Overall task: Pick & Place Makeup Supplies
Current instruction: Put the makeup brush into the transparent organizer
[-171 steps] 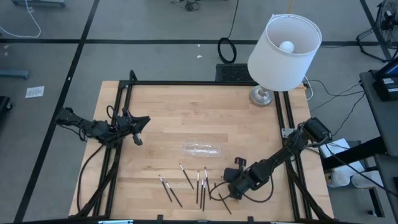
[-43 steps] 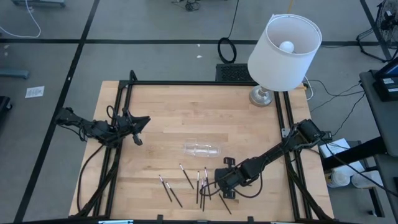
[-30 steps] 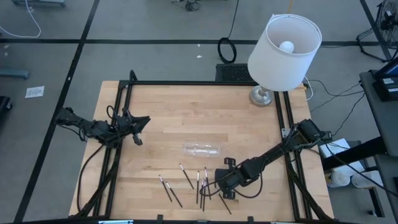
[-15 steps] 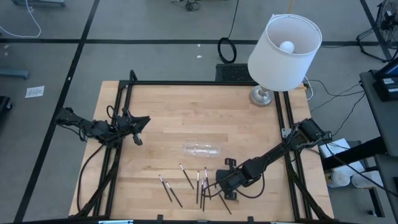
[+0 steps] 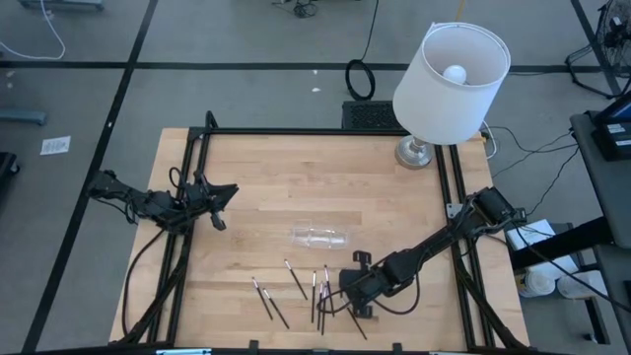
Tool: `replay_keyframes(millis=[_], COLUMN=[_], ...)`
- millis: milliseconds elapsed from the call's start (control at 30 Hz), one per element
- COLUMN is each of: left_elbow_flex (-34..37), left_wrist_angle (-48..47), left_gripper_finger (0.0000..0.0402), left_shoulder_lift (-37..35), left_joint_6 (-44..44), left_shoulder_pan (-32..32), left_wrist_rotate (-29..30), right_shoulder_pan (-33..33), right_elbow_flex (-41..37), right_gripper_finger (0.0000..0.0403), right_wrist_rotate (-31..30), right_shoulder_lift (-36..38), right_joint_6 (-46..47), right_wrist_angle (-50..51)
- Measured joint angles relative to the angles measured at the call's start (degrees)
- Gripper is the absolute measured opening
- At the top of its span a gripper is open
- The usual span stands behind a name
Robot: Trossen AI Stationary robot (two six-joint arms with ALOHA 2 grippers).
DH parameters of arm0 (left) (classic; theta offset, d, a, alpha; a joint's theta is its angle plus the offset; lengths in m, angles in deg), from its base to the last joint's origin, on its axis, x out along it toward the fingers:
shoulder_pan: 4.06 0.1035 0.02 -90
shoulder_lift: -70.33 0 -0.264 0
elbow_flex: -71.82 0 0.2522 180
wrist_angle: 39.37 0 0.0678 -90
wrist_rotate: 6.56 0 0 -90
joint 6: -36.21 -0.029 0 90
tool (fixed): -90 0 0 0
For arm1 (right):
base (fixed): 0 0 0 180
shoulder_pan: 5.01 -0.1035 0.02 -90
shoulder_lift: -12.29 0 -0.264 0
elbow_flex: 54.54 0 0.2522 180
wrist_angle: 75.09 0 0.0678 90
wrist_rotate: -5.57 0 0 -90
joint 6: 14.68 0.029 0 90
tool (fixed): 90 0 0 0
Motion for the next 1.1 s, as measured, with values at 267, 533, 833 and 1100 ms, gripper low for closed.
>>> replay_keyframes(millis=[267,533,833,1100], left_elbow_flex=[0.0,0.0,0.0,0.0], left_wrist_angle=[0.0,0.0,0.1,0.1], left_gripper_finger=[0.0051,0.0051,0.0051,0.0051], left_shoulder_lift=[0.0,0.0,0.0,0.0], left_joint_6=[0.0,0.0,0.2,0.0], left_shoulder_pan=[0.0,0.0,0.0,0.0], left_wrist_rotate=[0.0,0.0,0.0,0.0], right_shoulder_pan=[0.1,0.7,2.4,5.1], right_elbow_flex=[9.2,16.1,16.3,14.3], right_gripper_finger=[0.0,0.0,0.0,0.0], right_wrist_rotate=[-1.9,-7.6,-15.5,-17.7], right_shoulder_lift=[0.1,1.1,10.2,16.2], right_joint_6=[-4.4,-11.1,-23.6,-39.7], right_wrist_angle=[8.6,9.1,2.1,-13.3])
